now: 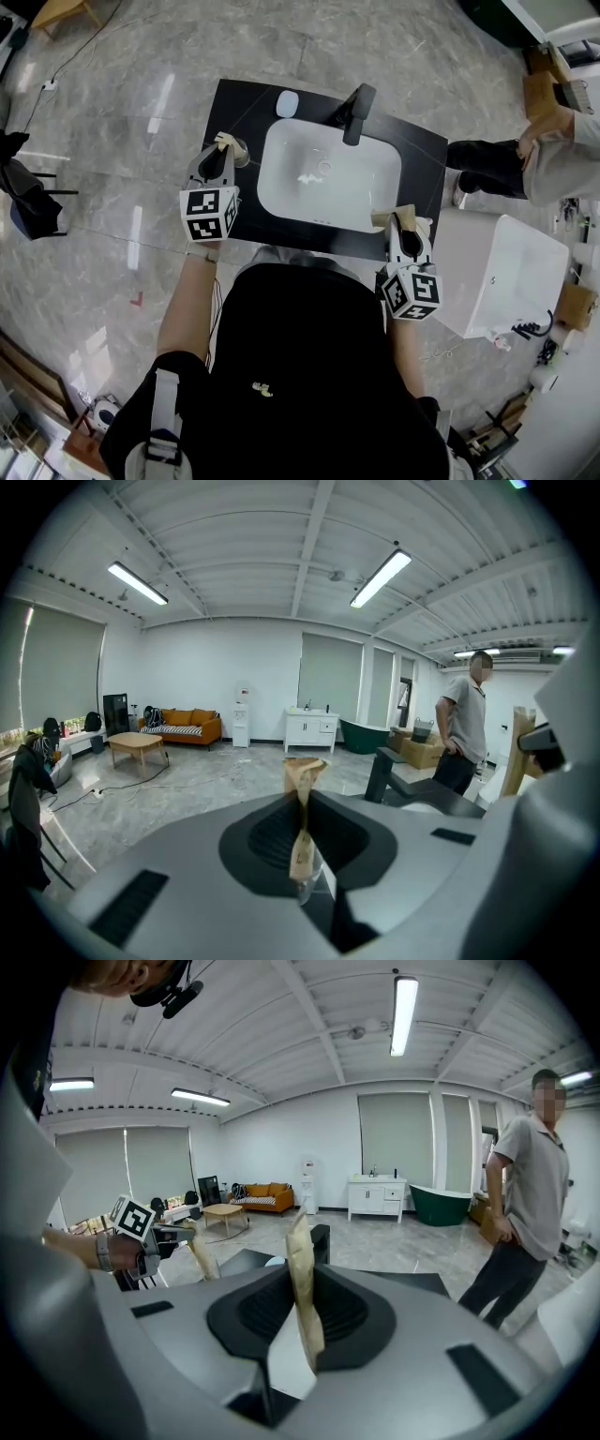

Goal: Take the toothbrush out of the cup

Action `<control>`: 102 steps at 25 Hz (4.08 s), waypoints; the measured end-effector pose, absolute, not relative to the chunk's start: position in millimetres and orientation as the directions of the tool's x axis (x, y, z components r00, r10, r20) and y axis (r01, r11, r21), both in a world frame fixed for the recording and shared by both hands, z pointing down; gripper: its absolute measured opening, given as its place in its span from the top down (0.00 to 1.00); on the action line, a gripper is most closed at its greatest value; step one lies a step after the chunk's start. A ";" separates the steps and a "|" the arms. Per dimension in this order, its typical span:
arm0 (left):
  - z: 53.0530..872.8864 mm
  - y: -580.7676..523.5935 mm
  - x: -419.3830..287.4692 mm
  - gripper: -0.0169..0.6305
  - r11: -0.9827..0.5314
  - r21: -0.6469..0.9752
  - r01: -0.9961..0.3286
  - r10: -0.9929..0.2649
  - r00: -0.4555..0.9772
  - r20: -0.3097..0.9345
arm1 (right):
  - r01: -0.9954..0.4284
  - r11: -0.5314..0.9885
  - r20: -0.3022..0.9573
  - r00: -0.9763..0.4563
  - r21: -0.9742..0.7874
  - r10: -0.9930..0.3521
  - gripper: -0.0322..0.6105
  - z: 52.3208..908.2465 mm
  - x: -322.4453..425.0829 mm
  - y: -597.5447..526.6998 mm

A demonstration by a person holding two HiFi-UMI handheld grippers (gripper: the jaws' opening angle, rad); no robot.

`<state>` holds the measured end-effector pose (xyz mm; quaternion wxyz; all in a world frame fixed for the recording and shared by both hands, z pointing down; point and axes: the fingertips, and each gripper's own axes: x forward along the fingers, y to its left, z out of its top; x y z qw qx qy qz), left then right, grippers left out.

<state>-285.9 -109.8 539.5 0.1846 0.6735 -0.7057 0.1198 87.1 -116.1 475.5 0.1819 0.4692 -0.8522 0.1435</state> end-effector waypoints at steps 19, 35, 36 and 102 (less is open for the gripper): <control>413.1 -98.9 -259.2 0.91 0.030 0.066 -0.997 -0.947 -0.008 0.321 | -0.825 0.547 0.365 -0.557 -0.140 -0.746 0.83 466.9 88.2 -125.8; 418.9 -90.1 -163.7 0.91 -0.120 0.152 -0.981 -0.930 0.164 0.328 | -0.813 0.563 0.325 -0.578 -0.148 -0.749 0.83 455.3 98.7 -129.0; 423.5 -90.8 -157.0 0.91 -0.137 0.157 -0.978 -0.925 0.183 0.333 | -0.815 0.559 0.324 -0.575 -0.150 -0.751 0.83 454.8 101.0 -129.1; 475.0 -121.8 -43.1 0.91 -0.450 0.271 -0.851 -0.797 0.519 0.308 | -0.868 0.480 0.319 -0.495 -0.130 -0.809 0.84 448.8 144.9 -124.0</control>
